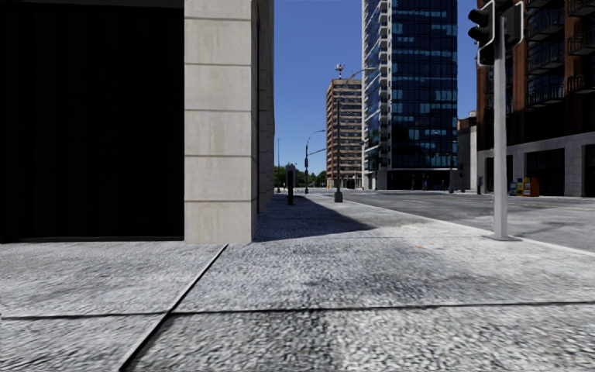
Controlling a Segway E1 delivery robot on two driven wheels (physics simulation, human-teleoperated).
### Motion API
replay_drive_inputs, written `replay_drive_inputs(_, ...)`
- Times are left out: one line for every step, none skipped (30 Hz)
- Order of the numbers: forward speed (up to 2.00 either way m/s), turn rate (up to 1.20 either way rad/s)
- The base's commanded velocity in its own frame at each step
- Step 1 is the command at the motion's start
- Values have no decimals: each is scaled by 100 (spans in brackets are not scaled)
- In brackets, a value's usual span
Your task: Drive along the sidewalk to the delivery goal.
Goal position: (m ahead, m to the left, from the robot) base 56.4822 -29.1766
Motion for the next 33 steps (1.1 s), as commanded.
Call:
replay_drive_inputs(200, -9)
replay_drive_inputs(200, -14)
replay_drive_inputs(200, -20)
replay_drive_inputs(200, -20)
replay_drive_inputs(200, -23)
replay_drive_inputs(200, -24)
replay_drive_inputs(200, -24)
replay_drive_inputs(200, -25)
replay_drive_inputs(200, -25)
replay_drive_inputs(200, -25)
replay_drive_inputs(200, -25)
replay_drive_inputs(200, -25)
replay_drive_inputs(200, -25)
replay_drive_inputs(200, -25)
replay_drive_inputs(200, -26)
replay_drive_inputs(200, -30)
replay_drive_inputs(200, -31)
replay_drive_inputs(200, -31)
replay_drive_inputs(200, -32)
replay_drive_inputs(200, -32)
replay_drive_inputs(200, -32)
replay_drive_inputs(200, -32)
replay_drive_inputs(200, -32)
replay_drive_inputs(200, -32)
replay_drive_inputs(200, -32)
replay_drive_inputs(200, -32)
replay_drive_inputs(200, -32)
replay_drive_inputs(200, -32)
replay_drive_inputs(200, -32)
replay_drive_inputs(200, -32)
replay_drive_inputs(200, -32)
replay_drive_inputs(200, -32)
replay_drive_inputs(200, -32)
